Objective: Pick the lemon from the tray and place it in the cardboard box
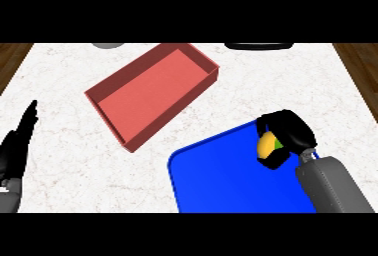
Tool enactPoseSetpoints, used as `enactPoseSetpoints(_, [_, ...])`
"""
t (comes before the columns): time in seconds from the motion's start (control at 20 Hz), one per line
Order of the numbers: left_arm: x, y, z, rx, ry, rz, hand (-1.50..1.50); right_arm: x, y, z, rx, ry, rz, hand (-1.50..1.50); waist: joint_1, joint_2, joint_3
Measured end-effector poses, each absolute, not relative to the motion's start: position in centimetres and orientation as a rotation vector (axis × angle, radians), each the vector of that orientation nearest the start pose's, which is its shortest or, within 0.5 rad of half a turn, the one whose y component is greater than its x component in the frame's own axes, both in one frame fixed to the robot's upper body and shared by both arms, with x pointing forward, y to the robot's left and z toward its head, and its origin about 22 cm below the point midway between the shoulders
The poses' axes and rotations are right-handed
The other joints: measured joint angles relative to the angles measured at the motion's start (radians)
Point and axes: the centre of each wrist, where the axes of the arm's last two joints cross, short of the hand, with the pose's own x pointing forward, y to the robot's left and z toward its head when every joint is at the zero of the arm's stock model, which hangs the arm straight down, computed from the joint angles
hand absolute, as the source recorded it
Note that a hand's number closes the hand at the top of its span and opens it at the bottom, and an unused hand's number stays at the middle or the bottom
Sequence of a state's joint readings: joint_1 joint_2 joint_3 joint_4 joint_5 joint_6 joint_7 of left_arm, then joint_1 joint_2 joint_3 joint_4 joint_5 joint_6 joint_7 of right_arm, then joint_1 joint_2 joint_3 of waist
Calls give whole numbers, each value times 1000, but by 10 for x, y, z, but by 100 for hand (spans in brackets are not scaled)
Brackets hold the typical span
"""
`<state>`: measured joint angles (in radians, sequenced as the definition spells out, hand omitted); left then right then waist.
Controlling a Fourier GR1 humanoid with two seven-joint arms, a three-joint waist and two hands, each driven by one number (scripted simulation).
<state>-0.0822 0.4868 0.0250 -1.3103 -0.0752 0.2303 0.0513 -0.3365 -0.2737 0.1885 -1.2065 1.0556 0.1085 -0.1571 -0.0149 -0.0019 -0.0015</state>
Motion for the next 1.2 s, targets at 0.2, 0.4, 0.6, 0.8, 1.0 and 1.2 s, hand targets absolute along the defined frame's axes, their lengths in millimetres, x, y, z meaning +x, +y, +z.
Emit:
enactPoseSetpoints(0.2, [261,363,13,661,-1359,-205,0,333,-212,39,-930,-1368,1237,150,6,-1,0])
enactPoseSetpoints(0.4, [264,358,17,653,-1363,-206,0,340,-197,76,-1053,-1503,1111,150,10,-1,1])
enactPoseSetpoints(0.6, [262,355,14,649,-1365,-208,0,346,-171,112,-1071,-1649,1073,150,16,0,1])
enactPoseSetpoints(0.8, [265,353,16,645,-1366,-212,0,351,-141,134,-1016,-1727,1055,150,20,1,1])
enactPoseSetpoints(1.0, [267,352,17,642,-1366,-219,0,361,-113,156,-910,-1774,1013,150,26,3,1])
enactPoseSetpoints(1.2, [267,354,15,640,-1375,-230,0,377,-82,172,-831,-1791,943,150,40,6,1])
